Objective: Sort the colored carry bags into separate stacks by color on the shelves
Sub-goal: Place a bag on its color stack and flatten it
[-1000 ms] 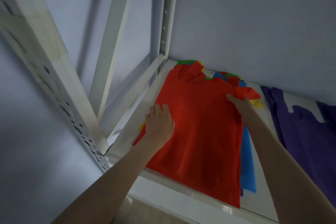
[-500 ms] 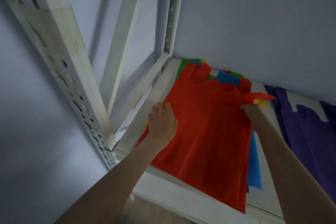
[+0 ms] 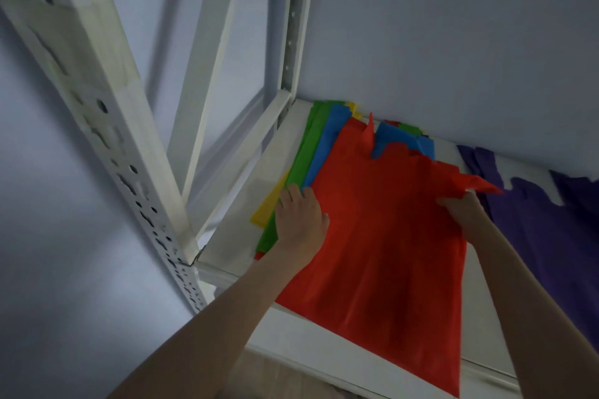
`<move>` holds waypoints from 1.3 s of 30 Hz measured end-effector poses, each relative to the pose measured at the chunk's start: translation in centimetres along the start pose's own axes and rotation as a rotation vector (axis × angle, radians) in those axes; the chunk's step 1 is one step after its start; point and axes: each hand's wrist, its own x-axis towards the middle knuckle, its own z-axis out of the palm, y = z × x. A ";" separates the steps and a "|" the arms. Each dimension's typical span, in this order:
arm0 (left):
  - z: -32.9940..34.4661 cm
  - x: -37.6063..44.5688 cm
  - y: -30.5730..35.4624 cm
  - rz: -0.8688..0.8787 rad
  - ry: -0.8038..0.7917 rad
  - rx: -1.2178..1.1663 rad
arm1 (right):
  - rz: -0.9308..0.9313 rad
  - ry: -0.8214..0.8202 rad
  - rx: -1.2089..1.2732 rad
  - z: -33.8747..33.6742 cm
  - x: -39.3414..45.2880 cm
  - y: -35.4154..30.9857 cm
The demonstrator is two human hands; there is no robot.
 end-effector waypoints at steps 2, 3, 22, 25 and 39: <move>0.2 0.0 0.2 0.007 0.006 -0.012 | 0.023 0.017 -0.049 -0.1 0.0 0.1; 0.2 -0.1 0.2 0.006 0.001 -0.021 | 0.044 0.008 -0.069 -0.1 -0.4 -0.2; 0.0 0.6 1.1 -0.077 -0.206 -0.281 | -0.067 0.001 -0.078 0.0 -2.5 0.7; -0.1 0.5 1.0 -0.072 -0.232 -0.310 | -0.079 0.009 -0.052 -0.2 -2.9 0.8; 0.9 -5.5 3.7 -0.031 -0.198 -0.300 | 0.034 0.177 0.031 -4.4 -7.6 4.4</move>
